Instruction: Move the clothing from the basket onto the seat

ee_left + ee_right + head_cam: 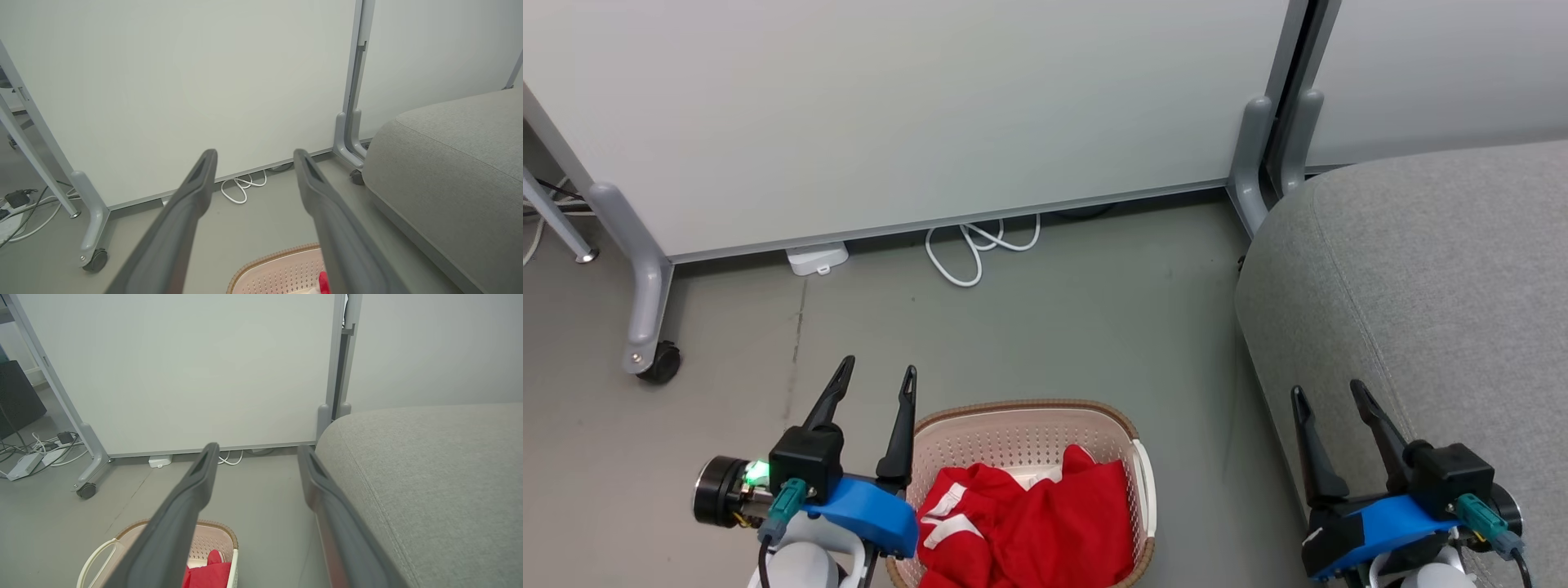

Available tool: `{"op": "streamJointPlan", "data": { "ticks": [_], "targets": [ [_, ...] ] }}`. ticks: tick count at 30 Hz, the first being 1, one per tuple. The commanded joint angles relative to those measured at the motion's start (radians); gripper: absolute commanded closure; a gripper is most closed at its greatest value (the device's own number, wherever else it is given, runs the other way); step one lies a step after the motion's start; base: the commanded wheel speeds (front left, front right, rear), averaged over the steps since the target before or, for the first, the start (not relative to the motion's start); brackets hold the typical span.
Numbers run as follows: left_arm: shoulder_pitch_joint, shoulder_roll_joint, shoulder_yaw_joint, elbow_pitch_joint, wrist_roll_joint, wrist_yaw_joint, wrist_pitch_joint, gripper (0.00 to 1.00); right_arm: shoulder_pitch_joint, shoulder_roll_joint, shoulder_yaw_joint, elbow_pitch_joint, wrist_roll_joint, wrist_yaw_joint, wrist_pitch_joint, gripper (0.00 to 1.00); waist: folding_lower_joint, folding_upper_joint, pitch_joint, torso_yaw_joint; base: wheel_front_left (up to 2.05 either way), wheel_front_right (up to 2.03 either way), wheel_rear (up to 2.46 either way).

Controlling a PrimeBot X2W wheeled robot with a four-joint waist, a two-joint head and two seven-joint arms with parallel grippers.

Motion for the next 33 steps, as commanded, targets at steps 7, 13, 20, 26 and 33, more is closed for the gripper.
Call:
{"op": "streamJointPlan", "data": {
  "ticks": [7, 13, 20, 26, 33],
  "targets": [
    [-0.133, 0.057, -0.093, 0.109, 0.019, -0.015, -0.004, 0.0, -0.055, -0.005, 0.018, -0.016, -0.004, 0.0, -0.005, 0.0, 0.0, 0.0, 0.095, -0.046, 0.0, 0.0, 0.0],
    [-0.241, 0.119, -0.227, 0.219, -0.006, -0.014, -0.004, 0.0, -0.106, -0.005, 0.027, -0.032, -0.003, 0.0, -0.005, 0.0, 0.0, 0.0, 0.188, -0.089, 0.0, 0.0, 0.0],
    [-0.373, 0.193, -0.396, 0.358, -0.042, -0.014, -0.004, 0.0, -0.169, -0.005, 0.04, -0.047, 0.005, 0.0, -0.004, 0.0, 0.0, 0.0, 0.302, -0.137, 0.0, 0.0, 0.0],
    [-0.481, 0.244, -0.568, 0.473, -0.073, -0.014, -0.004, 0.0, -0.223, -0.005, 0.053, -0.069, 0.012, 0.0, -0.004, 0.0, 0.0, 0.0, 0.403, -0.171, 0.0, 0.0, 0.0],
    [-0.597, 0.283, -0.795, 0.598, -0.113, -0.014, -0.004, 0.0, -0.291, -0.005, 0.07, -0.094, 0.019, 0.0, -0.004, 0.0, 0.0, 0.0, 0.511, -0.203, 0.0, 0.0, 0.0]
  ]
}}
